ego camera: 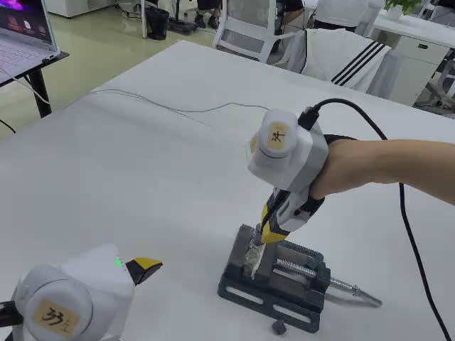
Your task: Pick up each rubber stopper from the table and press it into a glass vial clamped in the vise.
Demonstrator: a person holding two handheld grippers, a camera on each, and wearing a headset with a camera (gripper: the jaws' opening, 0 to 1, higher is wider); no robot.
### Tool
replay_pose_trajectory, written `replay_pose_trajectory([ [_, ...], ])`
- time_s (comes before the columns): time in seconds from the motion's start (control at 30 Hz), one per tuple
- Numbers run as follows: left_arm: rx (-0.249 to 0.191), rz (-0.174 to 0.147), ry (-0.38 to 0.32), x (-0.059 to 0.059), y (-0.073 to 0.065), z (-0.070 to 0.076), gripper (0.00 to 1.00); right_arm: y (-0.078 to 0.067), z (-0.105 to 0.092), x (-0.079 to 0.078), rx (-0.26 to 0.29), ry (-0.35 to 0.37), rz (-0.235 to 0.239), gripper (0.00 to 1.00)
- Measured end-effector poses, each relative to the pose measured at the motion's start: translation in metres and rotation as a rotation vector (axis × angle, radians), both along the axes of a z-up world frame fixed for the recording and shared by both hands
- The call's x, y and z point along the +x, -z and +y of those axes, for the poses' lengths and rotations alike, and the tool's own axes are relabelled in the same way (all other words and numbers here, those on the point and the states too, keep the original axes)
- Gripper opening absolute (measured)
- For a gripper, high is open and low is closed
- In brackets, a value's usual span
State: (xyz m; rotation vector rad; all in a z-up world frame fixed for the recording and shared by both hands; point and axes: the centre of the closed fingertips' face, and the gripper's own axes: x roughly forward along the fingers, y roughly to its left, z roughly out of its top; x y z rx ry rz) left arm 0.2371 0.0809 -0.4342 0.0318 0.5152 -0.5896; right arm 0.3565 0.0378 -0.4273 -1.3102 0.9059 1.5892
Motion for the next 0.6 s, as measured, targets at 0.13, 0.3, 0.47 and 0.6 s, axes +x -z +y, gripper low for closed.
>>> replay_pose_trajectory([
  [0.13, 0.000, 0.005, -0.002, -0.0007, 0.0019, 0.0007, 0.88, 0.0012, 0.0008, 0.0006, 0.004, 0.000, -0.001, 0.02],
  [0.3, 0.001, 0.011, 0.003, -0.0006, 0.0045, -0.0003, 0.88, 0.0010, 0.0011, 0.0001, 0.003, 0.004, 0.006, 0.02],
  [0.47, -0.002, 0.014, 0.010, 0.0001, 0.0052, -0.0022, 0.88, 0.0010, 0.0015, -0.0007, 0.002, -0.013, -0.002, 0.01],
  [0.6, -0.003, 0.016, 0.012, 0.0007, 0.0058, -0.0026, 0.88, 0.0011, 0.0014, 0.0001, -0.005, -0.013, 0.004, 0.01],
])
